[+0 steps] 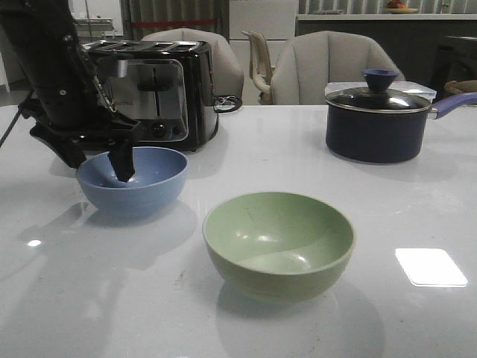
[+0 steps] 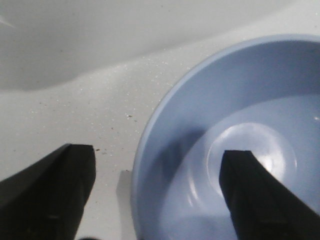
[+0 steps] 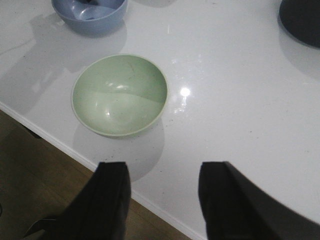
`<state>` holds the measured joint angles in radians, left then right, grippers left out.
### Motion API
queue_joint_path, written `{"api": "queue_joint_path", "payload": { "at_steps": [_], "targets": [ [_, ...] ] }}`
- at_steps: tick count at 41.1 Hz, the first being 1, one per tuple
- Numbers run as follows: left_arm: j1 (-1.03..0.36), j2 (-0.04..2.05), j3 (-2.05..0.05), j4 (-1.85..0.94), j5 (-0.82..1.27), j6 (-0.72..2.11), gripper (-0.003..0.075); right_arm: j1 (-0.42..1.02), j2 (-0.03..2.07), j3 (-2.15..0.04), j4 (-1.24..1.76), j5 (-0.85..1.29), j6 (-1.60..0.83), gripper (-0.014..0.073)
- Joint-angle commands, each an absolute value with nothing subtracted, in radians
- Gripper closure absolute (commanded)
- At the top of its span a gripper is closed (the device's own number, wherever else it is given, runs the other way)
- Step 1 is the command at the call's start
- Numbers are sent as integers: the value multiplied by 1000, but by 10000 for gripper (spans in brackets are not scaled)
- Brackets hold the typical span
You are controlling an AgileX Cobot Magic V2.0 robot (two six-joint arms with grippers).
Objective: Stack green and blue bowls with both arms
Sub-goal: 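Reach the left gripper down to the light blue bowl's rim and grasp it, then lift the blue bowl with the left gripper and carry it over the green bowl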
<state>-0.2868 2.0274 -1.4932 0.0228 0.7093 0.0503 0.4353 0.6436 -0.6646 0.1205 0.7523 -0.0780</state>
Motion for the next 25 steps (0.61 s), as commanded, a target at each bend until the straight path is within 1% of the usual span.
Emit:
{"api": "queue_joint_path", "payload": {
  "at_steps": [1,11,17,21,25],
  "targets": [
    [-283,1981,-1528,21,671,51,231,435,640,-691,117,691,-87,153],
    [-283,1981,-1528,24,677,51,456,435,640,-691,117,691,-87,153],
    [-283,1981,-1532,25,691,51,570,435,640,-691,117,691,-87,153],
    [-283,1975,-1550,25,743,51,623,435,640,-691,117,691,-87,153],
    [-283,1953,-1573,25,803,51,619,435,640,-691,117,691,-87,153]
  ]
}}
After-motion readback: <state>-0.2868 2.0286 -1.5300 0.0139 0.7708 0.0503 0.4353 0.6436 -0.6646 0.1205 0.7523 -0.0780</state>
